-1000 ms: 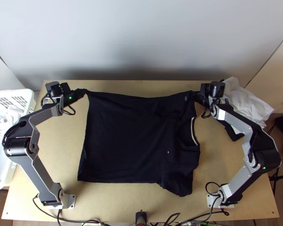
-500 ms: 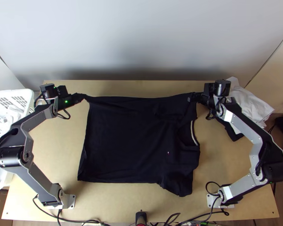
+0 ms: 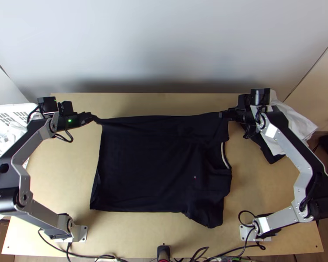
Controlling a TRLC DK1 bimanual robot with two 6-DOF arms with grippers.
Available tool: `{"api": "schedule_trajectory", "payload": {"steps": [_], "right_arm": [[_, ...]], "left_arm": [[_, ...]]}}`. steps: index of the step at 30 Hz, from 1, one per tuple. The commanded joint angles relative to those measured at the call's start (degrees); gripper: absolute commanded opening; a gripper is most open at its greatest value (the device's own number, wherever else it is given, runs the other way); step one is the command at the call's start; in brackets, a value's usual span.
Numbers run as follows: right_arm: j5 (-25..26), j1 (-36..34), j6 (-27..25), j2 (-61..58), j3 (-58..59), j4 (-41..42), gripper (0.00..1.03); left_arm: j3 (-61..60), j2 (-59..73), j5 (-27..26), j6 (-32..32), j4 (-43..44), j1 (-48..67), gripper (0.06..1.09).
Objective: Fold the t-shirt
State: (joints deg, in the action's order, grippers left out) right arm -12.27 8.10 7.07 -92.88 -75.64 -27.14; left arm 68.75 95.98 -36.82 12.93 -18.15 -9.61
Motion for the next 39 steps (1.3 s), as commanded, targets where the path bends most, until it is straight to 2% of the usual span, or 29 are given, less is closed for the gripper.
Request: {"api": "schedule_trajectory", "payload": {"steps": [1, 10, 22, 28, 39], "right_arm": [[-0.03, 0.69, -0.04, 0.60, -3.29, -9.16, 0.03], [-0.03, 0.60, -0.74, 1.12, -3.91, -16.02, 0.03], [-0.03, 0.69, -0.65, 2.35, -4.52, -29.11, 0.03], [-0.21, 2.01, -0.57, 2.53, -3.20, -36.41, 0.03], [-2.05, 4.38, -0.22, 0.86, 5.41, -37.20, 0.03]], "left_arm": [[2.44, -3.61, 2.98, -1.77, -12.79, 1.17, 0.09], [6.92, -3.44, 7.02, -6.69, -29.92, 2.49, 0.09], [7.01, -3.61, 7.02, -14.69, -42.84, 0.20, 0.09], [6.75, -1.68, 7.02, -16.44, -46.18, 0.38, 0.09], [4.02, 4.21, 8.78, -19.87, -47.33, 0.99, 0.09]]}}
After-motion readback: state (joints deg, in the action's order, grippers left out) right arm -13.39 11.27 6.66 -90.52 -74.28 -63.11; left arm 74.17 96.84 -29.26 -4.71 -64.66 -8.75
